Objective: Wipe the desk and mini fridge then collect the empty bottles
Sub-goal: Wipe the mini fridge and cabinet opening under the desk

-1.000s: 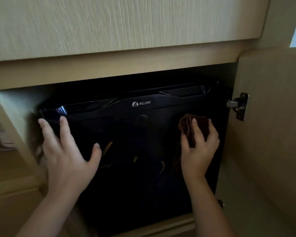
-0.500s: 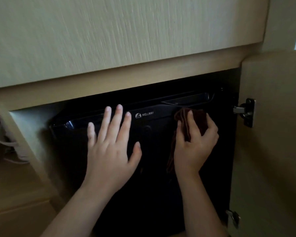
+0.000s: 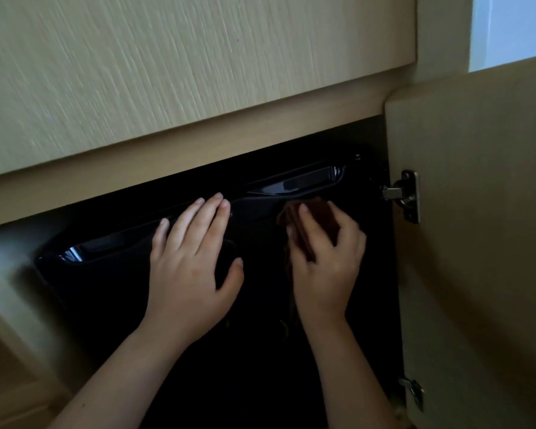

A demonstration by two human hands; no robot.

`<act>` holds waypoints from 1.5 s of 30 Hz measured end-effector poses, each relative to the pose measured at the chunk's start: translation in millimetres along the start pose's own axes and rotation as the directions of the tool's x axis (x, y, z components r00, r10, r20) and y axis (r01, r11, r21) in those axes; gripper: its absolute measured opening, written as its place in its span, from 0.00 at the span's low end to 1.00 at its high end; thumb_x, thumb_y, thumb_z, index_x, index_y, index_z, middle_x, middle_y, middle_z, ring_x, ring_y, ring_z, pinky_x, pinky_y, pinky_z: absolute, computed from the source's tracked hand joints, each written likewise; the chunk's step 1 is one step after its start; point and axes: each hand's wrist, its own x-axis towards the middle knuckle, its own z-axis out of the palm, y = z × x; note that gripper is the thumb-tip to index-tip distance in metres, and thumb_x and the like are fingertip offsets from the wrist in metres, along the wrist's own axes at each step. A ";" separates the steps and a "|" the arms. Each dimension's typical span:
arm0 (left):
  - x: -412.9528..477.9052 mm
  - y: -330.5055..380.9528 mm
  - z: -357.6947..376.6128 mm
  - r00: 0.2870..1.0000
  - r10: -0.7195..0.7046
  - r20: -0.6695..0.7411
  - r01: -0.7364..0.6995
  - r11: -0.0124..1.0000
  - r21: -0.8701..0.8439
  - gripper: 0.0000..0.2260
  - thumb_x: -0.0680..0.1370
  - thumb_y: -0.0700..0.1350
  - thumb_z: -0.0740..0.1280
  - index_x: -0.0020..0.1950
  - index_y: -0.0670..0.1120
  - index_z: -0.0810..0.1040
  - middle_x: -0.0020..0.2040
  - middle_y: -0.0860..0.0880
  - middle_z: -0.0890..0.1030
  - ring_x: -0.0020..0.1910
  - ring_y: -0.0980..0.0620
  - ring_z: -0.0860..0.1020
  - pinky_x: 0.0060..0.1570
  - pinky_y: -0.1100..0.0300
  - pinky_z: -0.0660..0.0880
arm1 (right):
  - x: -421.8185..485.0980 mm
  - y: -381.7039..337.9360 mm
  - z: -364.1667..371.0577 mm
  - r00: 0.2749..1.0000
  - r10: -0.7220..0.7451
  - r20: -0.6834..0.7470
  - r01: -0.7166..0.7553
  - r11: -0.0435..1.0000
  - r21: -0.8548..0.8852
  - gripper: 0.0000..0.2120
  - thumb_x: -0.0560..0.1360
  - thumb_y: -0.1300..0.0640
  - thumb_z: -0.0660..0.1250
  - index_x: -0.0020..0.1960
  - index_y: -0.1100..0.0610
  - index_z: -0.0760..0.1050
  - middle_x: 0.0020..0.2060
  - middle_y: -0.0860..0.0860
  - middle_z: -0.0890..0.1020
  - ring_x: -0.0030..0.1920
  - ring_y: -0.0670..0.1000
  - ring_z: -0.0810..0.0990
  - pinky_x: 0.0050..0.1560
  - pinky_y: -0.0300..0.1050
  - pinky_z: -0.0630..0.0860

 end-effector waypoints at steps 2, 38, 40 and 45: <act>-0.5 0.1 -0.3 1.000 -0.001 -0.003 0.001 1.000 -0.019 0.29 0.73 0.55 0.56 0.72 0.45 0.63 0.72 0.49 0.65 0.71 0.53 0.58 0.68 0.50 0.49 | 22.6 6.2 -1.5 0.984 0.144 -0.101 -0.138 0.988 0.061 0.17 0.71 0.53 0.63 0.59 0.54 0.77 0.57 0.60 0.74 0.55 0.55 0.70 0.56 0.43 0.69; -97.4 -76.2 -16.6 0.804 -0.595 0.019 0.565 0.751 -0.341 0.41 0.73 0.52 0.68 0.76 0.44 0.45 0.76 0.44 0.51 0.74 0.46 0.54 0.67 0.51 0.58 | -33.9 -51.2 25.8 0.992 0.123 -0.004 -0.122 0.992 0.038 0.16 0.71 0.56 0.68 0.59 0.55 0.78 0.53 0.64 0.73 0.52 0.59 0.70 0.57 0.36 0.63; -97.5 -76.1 -18.8 0.805 -0.592 0.035 0.563 0.744 -0.361 0.42 0.71 0.58 0.65 0.76 0.45 0.45 0.76 0.45 0.52 0.73 0.47 0.55 0.65 0.51 0.60 | -50.6 -70.9 33.8 0.997 0.027 0.066 -0.029 0.999 0.025 0.16 0.70 0.55 0.66 0.58 0.55 0.78 0.51 0.64 0.73 0.50 0.57 0.68 0.54 0.43 0.65; -99.3 -78.5 -23.2 0.819 -0.573 0.042 0.544 0.751 -0.375 0.42 0.71 0.61 0.62 0.76 0.46 0.46 0.76 0.47 0.52 0.73 0.48 0.55 0.65 0.50 0.62 | -64.5 -65.6 25.9 0.952 -0.195 0.236 0.184 0.980 0.069 0.18 0.70 0.58 0.65 0.59 0.54 0.77 0.56 0.58 0.70 0.53 0.54 0.68 0.55 0.42 0.68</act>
